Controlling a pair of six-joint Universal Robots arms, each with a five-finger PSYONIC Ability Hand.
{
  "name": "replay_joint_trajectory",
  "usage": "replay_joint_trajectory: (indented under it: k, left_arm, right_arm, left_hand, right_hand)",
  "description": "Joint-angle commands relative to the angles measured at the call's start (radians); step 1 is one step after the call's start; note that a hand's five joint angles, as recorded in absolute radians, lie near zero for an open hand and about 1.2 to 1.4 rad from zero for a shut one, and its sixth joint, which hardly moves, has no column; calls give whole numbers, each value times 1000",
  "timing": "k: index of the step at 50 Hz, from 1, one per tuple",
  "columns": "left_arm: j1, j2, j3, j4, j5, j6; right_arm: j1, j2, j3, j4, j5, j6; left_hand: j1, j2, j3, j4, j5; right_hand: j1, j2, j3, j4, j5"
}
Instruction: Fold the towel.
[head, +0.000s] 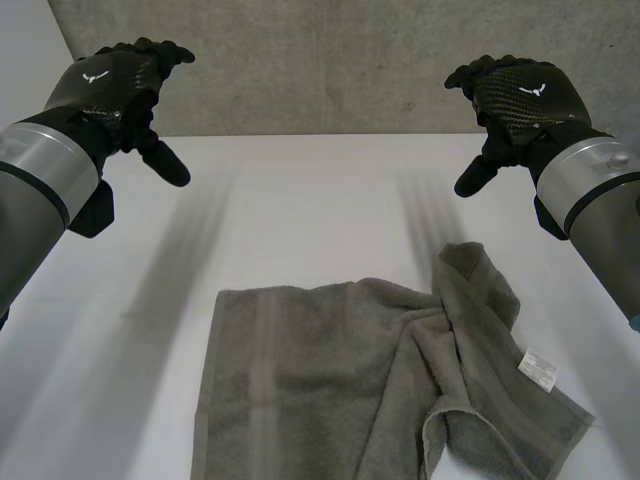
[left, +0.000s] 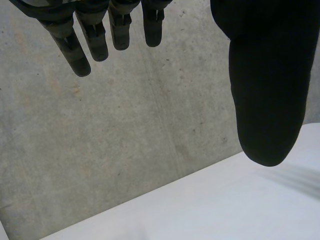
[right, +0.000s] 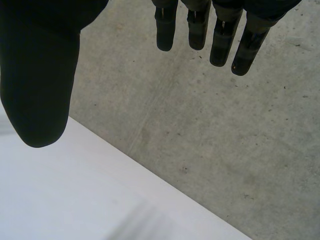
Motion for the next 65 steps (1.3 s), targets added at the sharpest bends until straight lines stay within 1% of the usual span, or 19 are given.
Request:
replay_joint_trajectory:
  k: [1, 6, 8, 11, 13, 14, 16, 20, 21, 22, 24, 25, 27, 30, 33, 35, 50, 57, 65]
  left_arm:
    - [-4, -1, -7, -3, 0, 3]
    - [-12, -9, -11, -9, 0, 3]
    - [-14, -12, -16, -9, 0, 6]
    - [-18, -27, -22, -8, 0, 6]
    - [-23, -64, -22, -11, 2, 6]
    - [-23, -64, -22, -11, 2, 6]
    - [-26, -90, -24, -12, 6, 6]
    - [-70, -194, -24, -12, 21, 8]
    - [-86, -234, -24, -6, 21, 9]
    - [-86, -234, -24, -6, 21, 9]
    - [-90, -321, -18, -2, 21, 32]
    - [-90, -322, -18, -2, 21, 32]
    - [-93, -398, -5, -3, 21, 89]
    - [-93, -427, -1, -5, 21, 127]
    - [-93, -493, -2, -6, 11, 215]
    - [-93, -509, -7, -8, 8, 227]
    - [-93, -575, -2, 1, 2, 232]
    - [-93, -573, -11, 1, -2, 233]
    - [-95, -572, -15, 1, -18, 233]
  right_arm:
    - [0, 1, -3, -1, -4, -8]
    - [-2, 9, -5, 3, -9, -54]
    - [0, 17, -2, 12, -9, -112]
    - [0, 21, 0, 25, -9, -149]
    - [3, 43, -2, 72, -9, -239]
    - [3, 43, -2, 72, -9, -239]
    - [8, 64, -3, 139, -6, -345]
    - [21, 76, -3, 182, -3, -418]
    - [31, 78, -2, 190, -3, -438]
    - [31, 78, -2, 190, -3, -439]
    - [37, 86, 6, 193, -6, -446]
    - [37, 86, 6, 193, -6, -446]
    - [43, 113, 26, 186, -17, -439]
    - [51, 135, 32, 187, -29, -439]
    - [67, 213, 25, 186, -43, -439]
    - [68, 230, 20, 186, -41, -440]
    - [63, 244, 20, 152, -41, -440]
    - [60, 244, 18, 150, -40, -440]
    - [60, 245, 18, 149, -41, -440]
  left_hand:
    - [27, 34, 32, 33, -1]
    - [27, 34, 32, 33, -1]
    - [30, 37, 35, 36, 2]
    - [39, 46, 44, 45, 10]
    - [59, 66, 65, 65, 31]
    - [60, 66, 65, 65, 31]
    - [65, 72, 71, 71, 37]
    - [77, 84, 82, 83, 48]
    - [129, 136, 135, 135, 101]
    - [130, 137, 135, 136, 101]
    - [200, 207, 205, 206, 172]
    - [200, 207, 206, 206, 172]
    - [218, 225, 223, 224, 189]
    - [221, 228, 226, 227, 192]
    - [250, 257, 255, 256, 222]
    - [274, 280, 279, 279, 245]
    - [309, 316, 314, 315, 280]
    - [529, 536, 534, 535, 500]
    - [585, 592, 590, 591, 556]
  right_hand:
    - [-34, -50, -41, -56, -51]
    - [-34, -50, -41, -56, -51]
    - [-34, -50, -41, -56, -51]
    - [-34, -50, -41, -56, -51]
    - [-34, -50, -41, -56, -51]
    - [-34, -50, -41, -56, -51]
    - [-34, -50, -41, -56, -51]
    - [-34, -50, -41, -56, -51]
    - [-34, -50, -41, -56, -51]
    - [-34, -50, -41, -56, -51]
    - [-34, -50, -41, -56, -51]
    - [-34, -50, -41, -56, -51]
    - [-34, -50, -41, -56, -51]
    - [-34, -50, -41, -56, -51]
    - [-34, -50, -41, -56, -51]
    - [-34, -50, -41, -56, -51]
    - [-34, -50, -41, -56, -51]
    - [-34, -50, -41, -56, -51]
    - [-34, -50, -41, -56, -51]
